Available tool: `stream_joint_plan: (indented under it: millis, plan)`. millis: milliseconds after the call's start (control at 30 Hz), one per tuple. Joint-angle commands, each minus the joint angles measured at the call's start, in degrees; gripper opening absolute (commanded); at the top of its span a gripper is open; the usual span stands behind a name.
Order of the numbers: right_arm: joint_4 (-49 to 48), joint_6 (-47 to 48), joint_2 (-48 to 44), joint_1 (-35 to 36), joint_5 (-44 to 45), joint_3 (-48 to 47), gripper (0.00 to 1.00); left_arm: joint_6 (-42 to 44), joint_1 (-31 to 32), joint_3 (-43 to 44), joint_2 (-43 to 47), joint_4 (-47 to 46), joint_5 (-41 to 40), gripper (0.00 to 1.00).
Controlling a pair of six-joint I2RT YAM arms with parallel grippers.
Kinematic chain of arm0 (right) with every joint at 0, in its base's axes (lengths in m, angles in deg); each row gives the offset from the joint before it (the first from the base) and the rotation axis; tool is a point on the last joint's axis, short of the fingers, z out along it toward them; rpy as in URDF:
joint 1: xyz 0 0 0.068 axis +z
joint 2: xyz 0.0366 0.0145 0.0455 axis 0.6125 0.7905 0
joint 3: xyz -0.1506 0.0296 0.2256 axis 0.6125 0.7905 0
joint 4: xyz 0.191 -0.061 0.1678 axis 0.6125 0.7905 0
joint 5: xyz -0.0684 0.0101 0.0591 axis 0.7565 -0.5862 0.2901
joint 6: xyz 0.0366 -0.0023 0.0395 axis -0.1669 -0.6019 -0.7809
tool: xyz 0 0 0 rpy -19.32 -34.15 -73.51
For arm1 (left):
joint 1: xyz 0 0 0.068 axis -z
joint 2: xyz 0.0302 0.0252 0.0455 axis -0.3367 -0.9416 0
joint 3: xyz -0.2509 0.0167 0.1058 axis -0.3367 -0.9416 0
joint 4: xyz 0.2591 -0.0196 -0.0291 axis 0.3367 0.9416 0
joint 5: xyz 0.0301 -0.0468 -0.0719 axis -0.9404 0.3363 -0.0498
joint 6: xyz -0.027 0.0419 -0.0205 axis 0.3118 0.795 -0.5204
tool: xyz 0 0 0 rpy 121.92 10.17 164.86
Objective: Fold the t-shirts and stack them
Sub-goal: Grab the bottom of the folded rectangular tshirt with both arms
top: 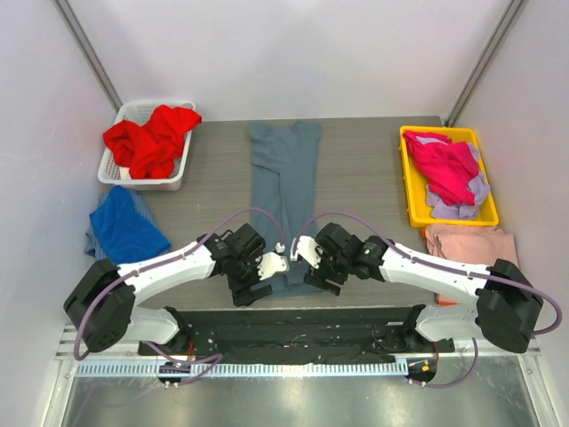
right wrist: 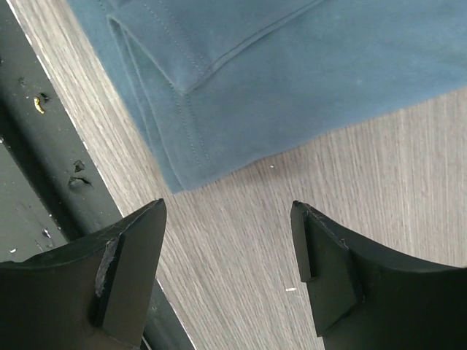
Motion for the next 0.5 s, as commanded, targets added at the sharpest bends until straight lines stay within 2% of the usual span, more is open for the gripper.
stream_joint_plan:
  millis: [0, 133, 467]
  plan:
    - [-1.3, -0.69, -0.44, 0.03, -1.81, 0.23, 0.76, -2.41, -0.05, 3.8, -2.75, -5.11, 2.43, 0.84]
    - [-2.18, -0.95, -1.06, 0.03, -1.98, 0.84, 0.75, -3.81, -0.49, 4.86, -4.07, -7.14, 3.4, 0.84]
    - [-2.1, -0.16, 2.28, 0.03, -2.51, 0.75, 0.73, -4.52, -0.57, 8.2, -11.11, -4.07, 2.26, 0.79]
